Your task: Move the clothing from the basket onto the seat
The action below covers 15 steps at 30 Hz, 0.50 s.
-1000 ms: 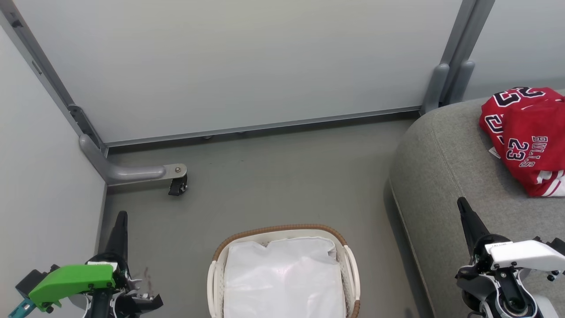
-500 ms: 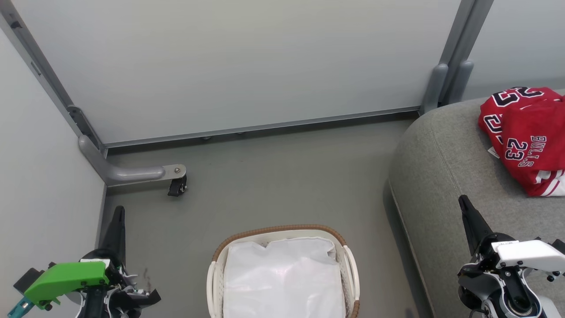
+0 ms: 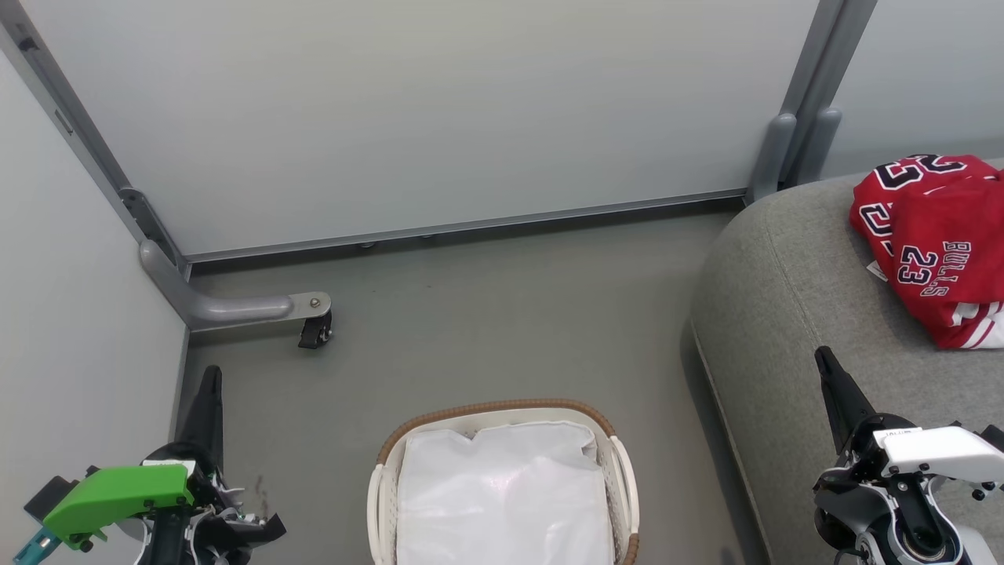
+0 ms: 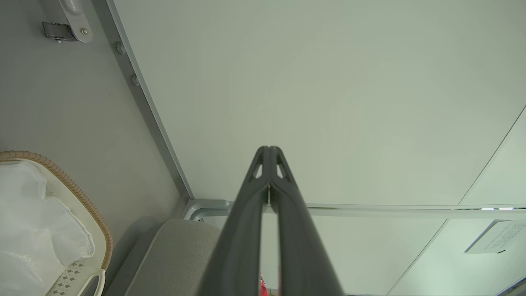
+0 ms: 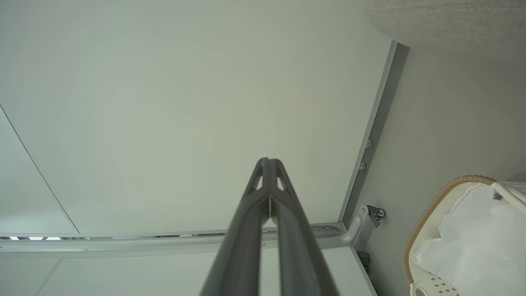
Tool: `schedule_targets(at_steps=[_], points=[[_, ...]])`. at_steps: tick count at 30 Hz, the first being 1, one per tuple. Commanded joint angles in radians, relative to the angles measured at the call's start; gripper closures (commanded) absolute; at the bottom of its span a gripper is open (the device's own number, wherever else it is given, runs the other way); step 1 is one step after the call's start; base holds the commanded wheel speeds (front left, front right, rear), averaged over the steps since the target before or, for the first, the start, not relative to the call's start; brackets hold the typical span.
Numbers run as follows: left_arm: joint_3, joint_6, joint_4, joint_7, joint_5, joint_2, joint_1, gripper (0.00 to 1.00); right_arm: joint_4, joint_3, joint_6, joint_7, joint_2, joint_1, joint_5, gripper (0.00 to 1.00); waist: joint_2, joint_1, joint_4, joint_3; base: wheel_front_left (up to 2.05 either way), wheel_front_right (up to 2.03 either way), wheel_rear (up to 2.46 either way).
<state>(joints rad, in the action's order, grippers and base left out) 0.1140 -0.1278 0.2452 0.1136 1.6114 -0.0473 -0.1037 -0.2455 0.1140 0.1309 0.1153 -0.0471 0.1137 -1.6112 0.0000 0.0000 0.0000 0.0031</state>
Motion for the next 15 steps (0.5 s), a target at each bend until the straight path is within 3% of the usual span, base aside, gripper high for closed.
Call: schedule_targets(at_steps=[1,15], points=[[0.002,-0.006,-0.001,0.004,0.003,-0.005,-0.01,1.0,0.003,0.002,0.0,0.001,-0.006,-0.01,-0.003,1.0,0.0,0.0,0.0,0.0,0.0,0.0,0.0],[0.002,-0.005,-0.001,0.004,0.003,-0.005,-0.01,1.0,0.003,0.002,0.0,0.001,-0.006,-0.01,-0.003,1.0,0.0,0.0,0.0,0.0,0.0,0.0,0.0]])
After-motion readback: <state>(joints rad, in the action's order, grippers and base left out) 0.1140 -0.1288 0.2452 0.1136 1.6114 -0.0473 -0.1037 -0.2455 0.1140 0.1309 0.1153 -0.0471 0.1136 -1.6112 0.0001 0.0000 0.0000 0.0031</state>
